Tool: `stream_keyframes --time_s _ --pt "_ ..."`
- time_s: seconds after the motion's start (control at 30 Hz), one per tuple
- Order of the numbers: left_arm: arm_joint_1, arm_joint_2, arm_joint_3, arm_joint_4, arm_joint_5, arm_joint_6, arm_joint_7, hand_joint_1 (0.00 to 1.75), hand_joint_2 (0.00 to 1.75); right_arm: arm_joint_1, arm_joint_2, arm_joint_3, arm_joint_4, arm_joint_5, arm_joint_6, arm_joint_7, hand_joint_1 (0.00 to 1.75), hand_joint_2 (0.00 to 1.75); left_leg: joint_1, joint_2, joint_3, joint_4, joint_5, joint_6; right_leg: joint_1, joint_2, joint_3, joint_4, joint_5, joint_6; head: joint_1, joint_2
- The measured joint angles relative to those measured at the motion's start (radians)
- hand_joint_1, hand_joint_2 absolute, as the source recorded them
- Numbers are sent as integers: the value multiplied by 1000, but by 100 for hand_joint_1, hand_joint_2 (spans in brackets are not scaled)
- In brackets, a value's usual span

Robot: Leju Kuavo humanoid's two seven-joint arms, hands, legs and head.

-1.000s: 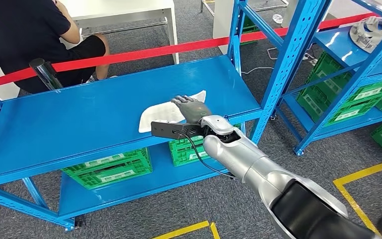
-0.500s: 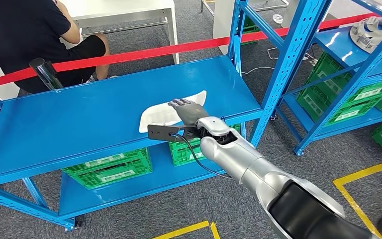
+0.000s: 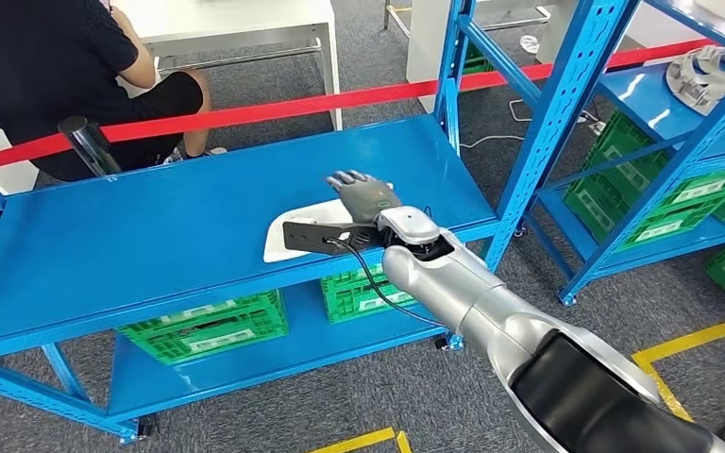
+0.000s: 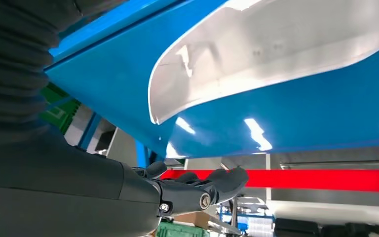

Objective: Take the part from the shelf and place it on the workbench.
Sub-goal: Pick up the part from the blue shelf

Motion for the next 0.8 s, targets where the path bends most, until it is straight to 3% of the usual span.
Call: stream_keyframes --time_s 0.03,0.07,0.13,0.2,0.27,0.3,0.37,0.4,0.43,0.47,0.5,0.57,0.6,0.63,0.73,0.8 --pt "0 1 0 0 -2 0 0 0 0 1 0 0 0 0 -1 0 0 0 5 -1 2 10 -15 -13 -3 -2 24 -55 28 10 0 0" --pt "-1 3 0 0 -4 0 -2 0 0 1 1 1 1 0 -3 -1 0 0 8 -1 2 24 -30 -26 -5 -3 44 -100 40 11 4 0" --pt "-5 5 0 0 -7 0 -5 0 0 5 2 3 1 1 -6 -2 0 0 8 -1 -4 42 -47 -45 0 0 55 -113 16 -11 5 0" --pt "-7 2 0 0 -9 0 -6 0 0 10 4 4 1 3 -9 -1 0 0 9 -1 0 45 -54 -53 1 4 52 -103 -2 -43 1 0" --pt "-9 0 0 0 -12 0 -5 0 0 9 4 5 0 5 -12 -1 0 0 10 -1 -13 82 -72 -55 1 8 61 -101 -15 -61 -2 0" --pt "-11 0 0 -1 -12 0 -5 0 0 7 5 5 0 6 -12 -2 0 0 8 -1 -41 133 -89 -54 1 8 68 -103 -19 -66 -3 0" --pt "-13 0 0 0 -13 0 -3 0 0 10 5 5 0 6 -13 -3 0 0 0 -1 -141 284 -129 -49 4 8 78 -109 -25 -71 -4 0" --pt "-12 0 0 0 -14 0 -2 0 0 14 5 6 0 6 -13 -4 0 0 -4 -1 -192 347 -136 -46 7 9 82 -110 -27 -73 -5 0" --pt "-9 0 0 0 -15 0 -1 0 0 18 5 6 0 6 -13 -6 0 0 -7 -1 -229 379 -124 -41 9 10 87 -111 -31 -74 -5 0" --pt "-7 0 0 0 -16 0 0 0 0 21 5 6 0 6 -14 -10 0 0 -10 -1 -247 371 -91 -34 11 11 92 -111 -35 -75 -5 0" --pt "-5 0 0 1 -19 0 1 0 0 22 6 6 0 5 -14 -14 0 0 -14 -1 -246 327 -42 -26 12 13 98 -111 -38 -74 -5 0" --pt "-5 1 0 1 -24 0 0 0 0 22 10 6 0 3 -16 -22 0 0 -24 -1 -219 202 47 -8 14 15 108 -112 -44 -68 -5 0" --pt "-6 1 0 1 -27 0 0 0 0 22 13 6 -1 1 -17 -26 0 0 -28 0 -203 151 64 -4 15 16 109 -112 -45 -63 -5 0" --pt "-8 0 0 1 -30 0 0 0 0 23 16 6 -3 0 -18 -29 0 0 -30 -1 -193 122 69 -6 18 16 107 -112 -46 -61 -4 0" --pt "-9 -3 0 1 -34 0 0 0 0 23 26 6 -15 -5 -19 -36 0 0 -29 -7 -185 104 64 -13 23 13 106 -118 -43 -69 -2 0" --pt "-10 -3 0 1 -36 0 -4 0 0 22 34 6 -26 -6 -18 -42 0 0 -30 -11 -184 104 64 -5 22 10 114 -127 -39 -67 -1 0"
